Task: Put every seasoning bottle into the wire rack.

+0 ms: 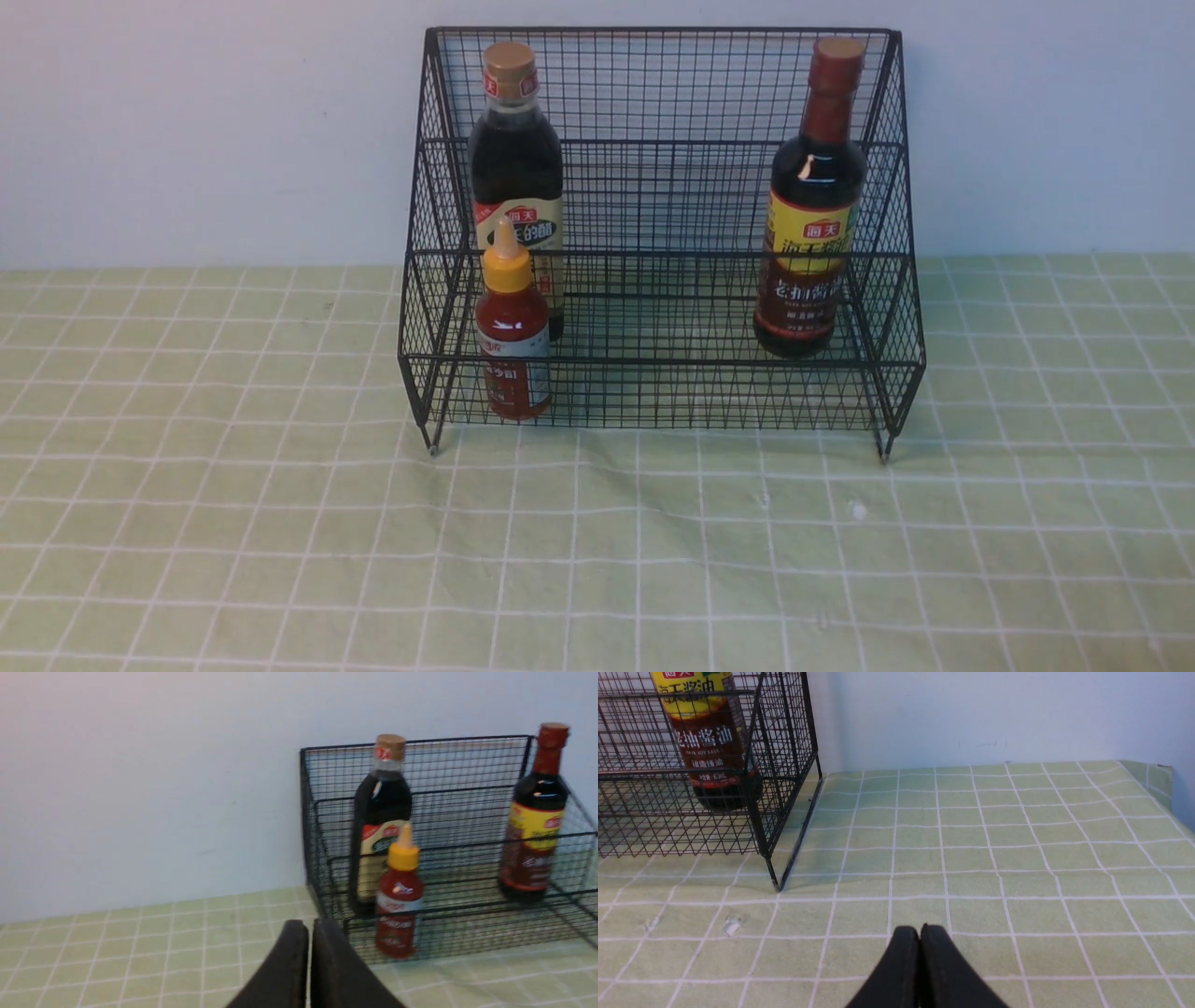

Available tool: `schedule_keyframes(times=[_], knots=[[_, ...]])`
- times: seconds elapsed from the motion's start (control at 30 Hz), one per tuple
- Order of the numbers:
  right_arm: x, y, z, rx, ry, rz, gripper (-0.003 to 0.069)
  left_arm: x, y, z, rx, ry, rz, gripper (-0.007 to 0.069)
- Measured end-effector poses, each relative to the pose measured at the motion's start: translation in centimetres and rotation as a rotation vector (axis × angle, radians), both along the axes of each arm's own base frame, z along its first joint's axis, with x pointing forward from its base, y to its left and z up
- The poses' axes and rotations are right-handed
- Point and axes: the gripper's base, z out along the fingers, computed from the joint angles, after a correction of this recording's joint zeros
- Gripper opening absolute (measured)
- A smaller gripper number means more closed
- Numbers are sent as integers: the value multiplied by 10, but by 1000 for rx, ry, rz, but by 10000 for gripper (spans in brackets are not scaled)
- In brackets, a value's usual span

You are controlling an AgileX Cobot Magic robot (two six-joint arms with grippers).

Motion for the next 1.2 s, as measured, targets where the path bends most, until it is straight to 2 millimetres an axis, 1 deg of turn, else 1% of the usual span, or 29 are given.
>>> schedule_keyframes(times=[0.03,0.07,0.1,0.13,0.17,0.23,0.27,0.3,0.33,0.37,0.4,0.6,1.2], knots=[[0,0,0,0,0,0,-15,3,0,-19,8,3,32,-6],[0,0,0,0,0,0,-15,5,1,-32,13,10,48,-6],[0,0,0,0,0,0,-15,9,1,-56,23,44,69,-6],[0,0,0,0,0,0,-15,9,1,-59,24,50,72,-6],[0,0,0,0,0,0,-15,14,1,-83,31,91,91,-6],[0,0,0,0,0,0,-15,18,1,-108,44,158,95,-6],[0,0,0,0,0,0,-15,19,1,-118,50,180,95,-6],[0,0,0,0,0,0,-15,20,1,-122,53,191,94,-6],[0,0,0,0,0,0,-15,21,0,-138,60,232,94,-6],[0,0,0,0,0,0,-15,22,0,-144,62,249,93,-6],[0,0,0,0,1,0,-15,22,0,-146,63,249,94,-6],[0,0,0,0,1,0,-15,23,0,-145,58,218,94,-6],[0,0,0,0,1,0,-15,23,0,-145,58,218,93,-6]])
